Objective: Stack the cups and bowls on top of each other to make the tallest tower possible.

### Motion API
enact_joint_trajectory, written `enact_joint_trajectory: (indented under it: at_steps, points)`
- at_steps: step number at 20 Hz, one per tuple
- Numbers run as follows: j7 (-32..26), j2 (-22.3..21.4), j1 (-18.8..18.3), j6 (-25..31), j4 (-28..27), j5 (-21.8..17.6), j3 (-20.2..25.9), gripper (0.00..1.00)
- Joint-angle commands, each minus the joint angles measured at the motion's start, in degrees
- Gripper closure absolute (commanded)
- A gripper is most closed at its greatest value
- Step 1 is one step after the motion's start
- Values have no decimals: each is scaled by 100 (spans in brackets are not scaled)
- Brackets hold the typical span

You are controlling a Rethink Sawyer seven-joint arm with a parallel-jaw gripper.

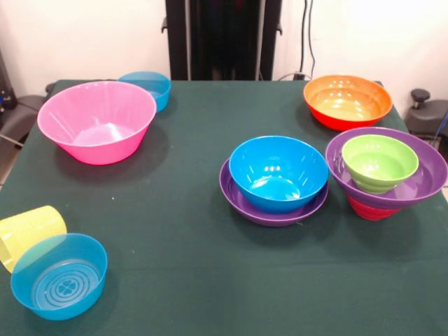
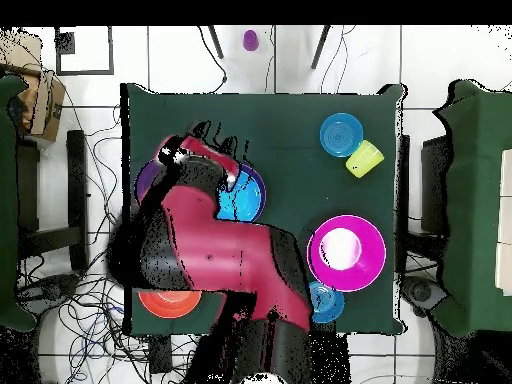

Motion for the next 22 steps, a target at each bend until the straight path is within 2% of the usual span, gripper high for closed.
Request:
enact_joint_trajectory:
  at_steps: [1,4,8,11,15,20,22]
  points:
    - [-528,393,-514,-686,1160,-1547,1134,0]
    - [-222,568,-400,-884,1188,-1733,1012,0]
    - [70,824,-75,-1068,1163,-1746,655,0]
    - [251,1119,436,-1230,953,-1482,73,0]
    - [395,1449,813,-1452,698,-1133,-333,0]
    - [424,1428,721,-1506,692,-1156,-242,0]
    - [445,1240,468,-1487,845,-1336,44,0]
